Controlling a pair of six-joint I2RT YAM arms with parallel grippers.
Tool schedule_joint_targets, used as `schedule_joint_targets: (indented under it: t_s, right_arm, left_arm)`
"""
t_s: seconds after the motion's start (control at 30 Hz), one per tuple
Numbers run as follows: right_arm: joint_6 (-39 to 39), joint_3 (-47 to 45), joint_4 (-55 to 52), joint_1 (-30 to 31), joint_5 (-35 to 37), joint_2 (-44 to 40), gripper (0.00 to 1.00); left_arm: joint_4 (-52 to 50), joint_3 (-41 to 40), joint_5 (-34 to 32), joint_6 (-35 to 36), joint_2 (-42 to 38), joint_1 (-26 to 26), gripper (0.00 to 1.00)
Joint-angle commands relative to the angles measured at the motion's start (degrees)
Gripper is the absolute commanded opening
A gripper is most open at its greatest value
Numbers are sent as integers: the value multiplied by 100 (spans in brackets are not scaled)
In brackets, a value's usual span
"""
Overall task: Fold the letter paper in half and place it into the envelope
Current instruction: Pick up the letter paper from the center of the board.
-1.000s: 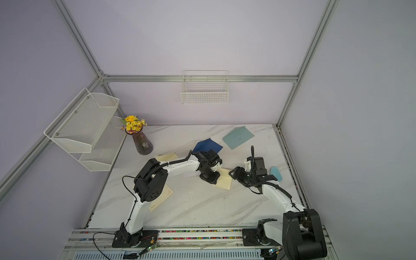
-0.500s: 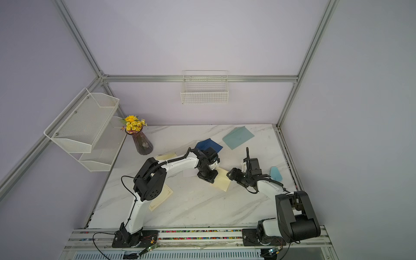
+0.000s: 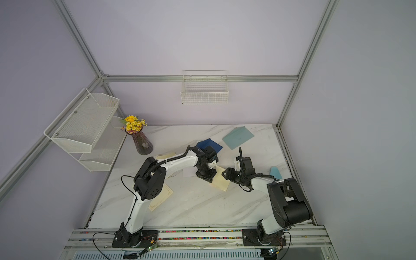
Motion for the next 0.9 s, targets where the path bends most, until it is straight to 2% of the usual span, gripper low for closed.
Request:
schedule_joint_targets:
  t_s: [0.0, 0.13, 0.17, 0.23, 0.27, 0.3, 0.33, 0.47, 0.77, 0.87]
  right_arm:
    - [-74, 107, -46, 32, -3, 96, 44]
    - [-85, 194, -332, 30, 66, -165, 27]
    - [-81, 241, -444, 26, 91, -248, 22]
    - [10, 364, -701, 32, 109, -476, 3]
    - [72, 404, -793, 27, 126, -564, 0]
    - [191, 463, -921, 24, 139, -678, 0]
    - [301, 505, -1012, 32, 98, -784, 0]
    - [719, 644, -1212, 32, -74, -1085, 0]
    - [1254, 776, -1186, 31, -405, -1303, 0]
    - [1453, 823, -1036, 30, -512, -1334, 0]
  left_arm:
    - [-278, 228, -56, 206, -58, 82, 7]
    - [-450, 345, -324, 216, -389, 203, 15]
    - [-479, 358, -403, 213, -490, 227, 22]
    - [-487, 328, -605, 136, -752, 291, 51]
    - [-474, 307, -676, 80, -851, 318, 63]
    - [-425, 263, -695, 13, -973, 346, 84]
    - [-350, 214, -693, -57, -1073, 368, 100]
    - [-43, 62, -494, -405, -1276, 439, 100]
    - [1678, -928, 761, -1621, -1668, 617, 100]
    - [2035, -1223, 919, -1839, -1764, 635, 100]
